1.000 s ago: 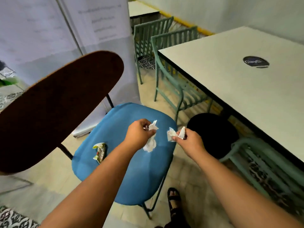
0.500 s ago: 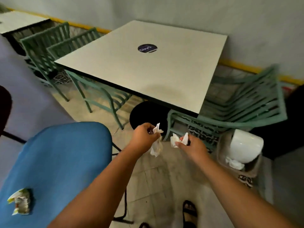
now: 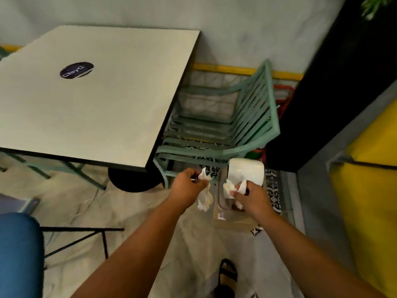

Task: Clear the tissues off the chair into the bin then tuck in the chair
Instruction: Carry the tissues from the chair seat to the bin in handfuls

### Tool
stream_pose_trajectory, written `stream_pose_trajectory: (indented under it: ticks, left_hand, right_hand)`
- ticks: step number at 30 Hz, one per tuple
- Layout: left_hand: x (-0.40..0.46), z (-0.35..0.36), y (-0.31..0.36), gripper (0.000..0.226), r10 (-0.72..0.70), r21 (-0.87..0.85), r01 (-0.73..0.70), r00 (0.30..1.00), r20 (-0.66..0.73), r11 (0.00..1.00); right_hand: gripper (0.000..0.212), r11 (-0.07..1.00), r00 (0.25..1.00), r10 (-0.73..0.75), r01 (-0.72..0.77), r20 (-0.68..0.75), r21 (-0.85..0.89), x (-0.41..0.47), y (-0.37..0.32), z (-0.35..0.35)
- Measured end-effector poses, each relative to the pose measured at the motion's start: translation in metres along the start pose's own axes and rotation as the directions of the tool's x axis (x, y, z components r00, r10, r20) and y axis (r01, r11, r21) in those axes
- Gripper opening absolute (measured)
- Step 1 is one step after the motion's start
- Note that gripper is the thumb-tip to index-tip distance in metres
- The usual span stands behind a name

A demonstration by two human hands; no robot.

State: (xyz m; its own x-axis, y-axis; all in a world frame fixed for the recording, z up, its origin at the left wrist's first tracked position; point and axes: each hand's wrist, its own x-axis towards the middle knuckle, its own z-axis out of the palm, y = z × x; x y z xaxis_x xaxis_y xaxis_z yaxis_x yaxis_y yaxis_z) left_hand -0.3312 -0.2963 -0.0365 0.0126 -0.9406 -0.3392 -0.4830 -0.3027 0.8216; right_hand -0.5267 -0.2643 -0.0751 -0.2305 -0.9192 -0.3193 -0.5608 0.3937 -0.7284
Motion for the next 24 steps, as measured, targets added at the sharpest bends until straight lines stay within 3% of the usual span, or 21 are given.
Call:
stream_pose_trajectory:
  ticks: [6, 11, 18, 24]
  left_hand:
    - [0.035, 0.081, 0.012, 0.019, -0.037, -0.011, 0.038, 0.997, 0.071, 0.999]
    - [0.058, 0.120, 0.004, 0.020, -0.068, -0.026, 0.071, 0.991, 0.119, 0.997]
    - [0.097, 0.151, -0.011, 0.025, -0.076, 0.001, 0.077, 0.981, 0.179, 0.997]
    - [0.111, 0.153, -0.019, 0.024, -0.033, 0.026, 0.027, 0.973, 0.229, 0.999]
  right_hand:
    - [0.015, 0.992, 0.993, 0.119, -0.118, -0.021, 0.044, 0.035, 0.072, -0.038]
    - [0.026, 0.983, 0.979, 0.185, -0.185, -0.089, 0.016, 0.062, 0.110, -0.039]
    - [0.031, 0.967, 0.990, 0.135, -0.142, -0.048, -0.210, 0.106, 0.129, 0.003]
    - [0.023, 0.908, 0.929, 0.358, -0.371, -0.096, -0.195, 0.131, 0.137, 0.038]
